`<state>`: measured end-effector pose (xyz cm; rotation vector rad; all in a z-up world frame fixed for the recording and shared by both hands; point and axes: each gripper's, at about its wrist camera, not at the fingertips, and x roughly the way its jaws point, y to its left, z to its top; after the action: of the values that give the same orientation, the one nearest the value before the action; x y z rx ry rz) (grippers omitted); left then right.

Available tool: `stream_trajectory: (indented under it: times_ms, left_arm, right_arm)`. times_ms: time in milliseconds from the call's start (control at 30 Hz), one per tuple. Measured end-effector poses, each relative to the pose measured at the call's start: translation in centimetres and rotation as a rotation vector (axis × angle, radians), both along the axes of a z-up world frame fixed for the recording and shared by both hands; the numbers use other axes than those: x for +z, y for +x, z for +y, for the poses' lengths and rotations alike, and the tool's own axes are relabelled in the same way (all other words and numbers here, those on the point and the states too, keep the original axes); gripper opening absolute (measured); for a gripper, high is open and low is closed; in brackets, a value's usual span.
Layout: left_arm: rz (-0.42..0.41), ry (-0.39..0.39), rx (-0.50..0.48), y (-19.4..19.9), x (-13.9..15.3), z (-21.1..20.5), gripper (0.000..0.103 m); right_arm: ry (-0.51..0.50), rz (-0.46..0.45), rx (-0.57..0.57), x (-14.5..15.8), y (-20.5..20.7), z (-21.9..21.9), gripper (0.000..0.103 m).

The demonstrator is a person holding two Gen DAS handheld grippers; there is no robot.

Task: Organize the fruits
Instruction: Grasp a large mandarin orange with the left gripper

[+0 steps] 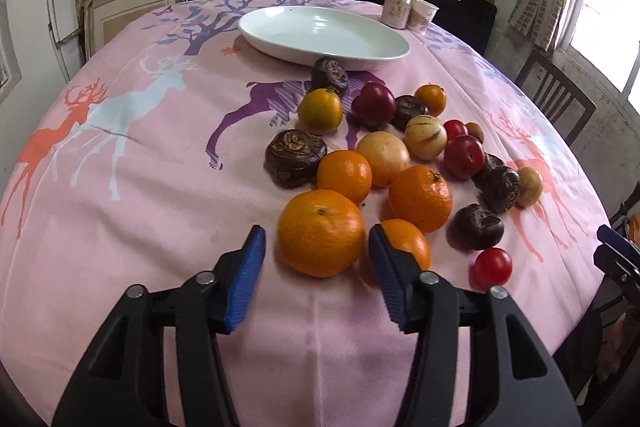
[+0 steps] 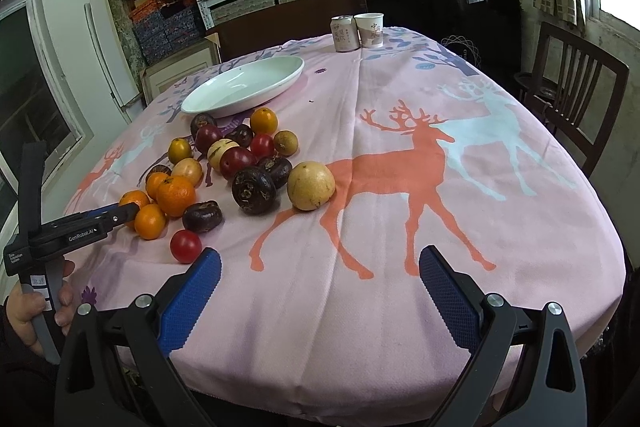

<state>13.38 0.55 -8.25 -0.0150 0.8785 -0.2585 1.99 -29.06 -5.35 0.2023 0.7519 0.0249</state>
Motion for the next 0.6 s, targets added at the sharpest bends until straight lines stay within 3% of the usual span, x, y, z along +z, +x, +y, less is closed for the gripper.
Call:
stream_trajectory:
  times_ms: [167, 200, 233, 433, 600]
  left_arm:
    - [0.015, -0.049, 0.029, 0.9, -0.8, 0.4, 0.068]
    - [0.007, -0.047, 0.023, 0.9, -0.8, 0.3, 0.064]
    - [0.005, -0.074, -0.004, 0.9, -0.8, 0.2, 0.046]
    - [-0.007, -0.103, -0.006, -0.2, -0.1, 0.8, 0.045]
    - [-0.078, -0.071, 0.019, -2.2, 2.1, 2.0, 0.046]
  right_arm:
    - [-0.01, -0.004, -0.001, 0.1, 0.0, 0.0, 0.1]
    - [-0.009, -0.004, -0.006, 0.1, 0.1, -0.1, 0.1]
    - [-0.007, -0.004, -0.009, 0.1, 0.1, -0.2, 0.1]
    - [-0.029, 0.006, -0.003, -0.1, 1.1, -0.4, 0.1]
    - [-0.096, 0.006, 0.011, 0.3, 3.6, -0.3, 0.1]
